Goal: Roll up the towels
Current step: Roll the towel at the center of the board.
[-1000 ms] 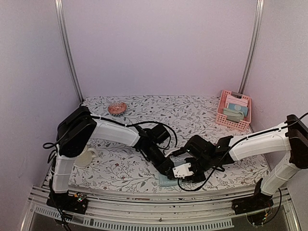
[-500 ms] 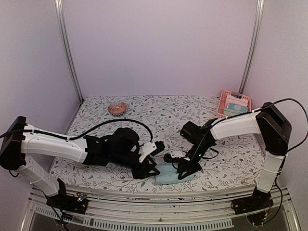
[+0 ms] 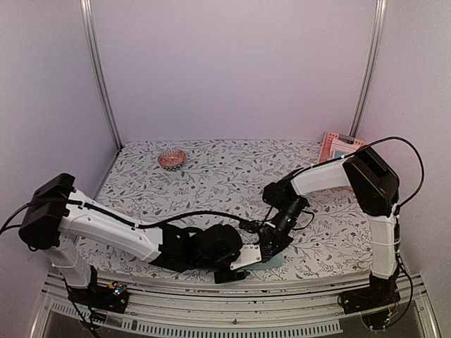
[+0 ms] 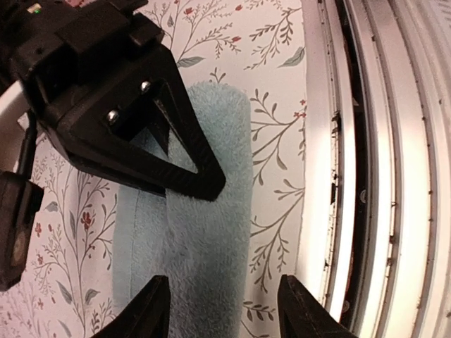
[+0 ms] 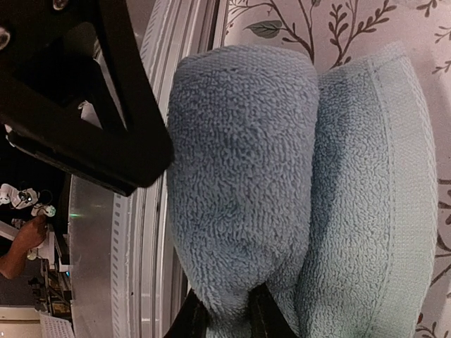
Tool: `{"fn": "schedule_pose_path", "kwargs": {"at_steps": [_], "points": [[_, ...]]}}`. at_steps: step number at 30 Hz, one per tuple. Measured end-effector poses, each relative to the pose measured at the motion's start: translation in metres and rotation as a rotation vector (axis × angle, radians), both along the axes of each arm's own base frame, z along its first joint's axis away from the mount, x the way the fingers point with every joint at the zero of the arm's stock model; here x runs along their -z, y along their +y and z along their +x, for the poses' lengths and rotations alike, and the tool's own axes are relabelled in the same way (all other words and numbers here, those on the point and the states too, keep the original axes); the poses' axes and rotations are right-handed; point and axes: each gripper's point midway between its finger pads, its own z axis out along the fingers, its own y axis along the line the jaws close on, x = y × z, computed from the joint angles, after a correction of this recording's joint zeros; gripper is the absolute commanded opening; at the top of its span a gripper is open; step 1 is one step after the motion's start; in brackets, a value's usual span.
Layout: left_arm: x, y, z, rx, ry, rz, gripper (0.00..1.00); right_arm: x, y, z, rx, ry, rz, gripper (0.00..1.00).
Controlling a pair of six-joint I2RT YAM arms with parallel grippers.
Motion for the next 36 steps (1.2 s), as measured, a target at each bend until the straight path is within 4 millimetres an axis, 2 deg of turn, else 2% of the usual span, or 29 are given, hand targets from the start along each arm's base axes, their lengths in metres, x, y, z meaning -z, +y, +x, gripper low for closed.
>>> {"fn": "schedule_pose_path", "kwargs": {"at_steps": [5, 9, 13, 15, 17, 20, 27, 32, 36], "points": [[0.024, -0.009, 0.013, 0.024, -0.105, 0.096, 0.52, 0.000, -0.002, -0.004, 0.003, 0.032, -0.015, 0.16], [0.041, -0.011, 0.020, 0.038, -0.146, 0.158, 0.40, -0.001, -0.003, -0.005, 0.003, 0.036, -0.018, 0.18], [0.043, -0.013, 0.024, 0.034, -0.151, 0.171, 0.25, -0.001, -0.003, -0.006, 0.003, 0.041, -0.023, 0.34], [0.043, -0.014, 0.024, 0.034, -0.137, 0.169, 0.21, -0.004, -0.004, -0.006, 0.004, 0.038, -0.023, 0.42], [0.042, -0.015, 0.024, 0.034, -0.118, 0.163, 0.19, -0.010, -0.006, -0.004, 0.005, 0.011, -0.019, 0.45], [0.040, -0.016, 0.025, 0.031, -0.077, 0.156, 0.18, -0.026, -0.012, 0.004, 0.024, -0.052, -0.007, 0.46], [0.040, -0.017, 0.021, 0.028, 0.047, 0.145, 0.15, -0.091, -0.029, 0.041, 0.159, -0.232, 0.101, 0.46], [0.039, -0.016, 0.025, 0.008, 0.175, 0.119, 0.14, -0.124, -0.041, 0.045, 0.232, -0.369, 0.154, 0.46], [0.042, -0.019, 0.034, -0.014, 0.321, 0.088, 0.14, -0.137, -0.048, 0.047, 0.280, -0.481, 0.183, 0.47]]}}
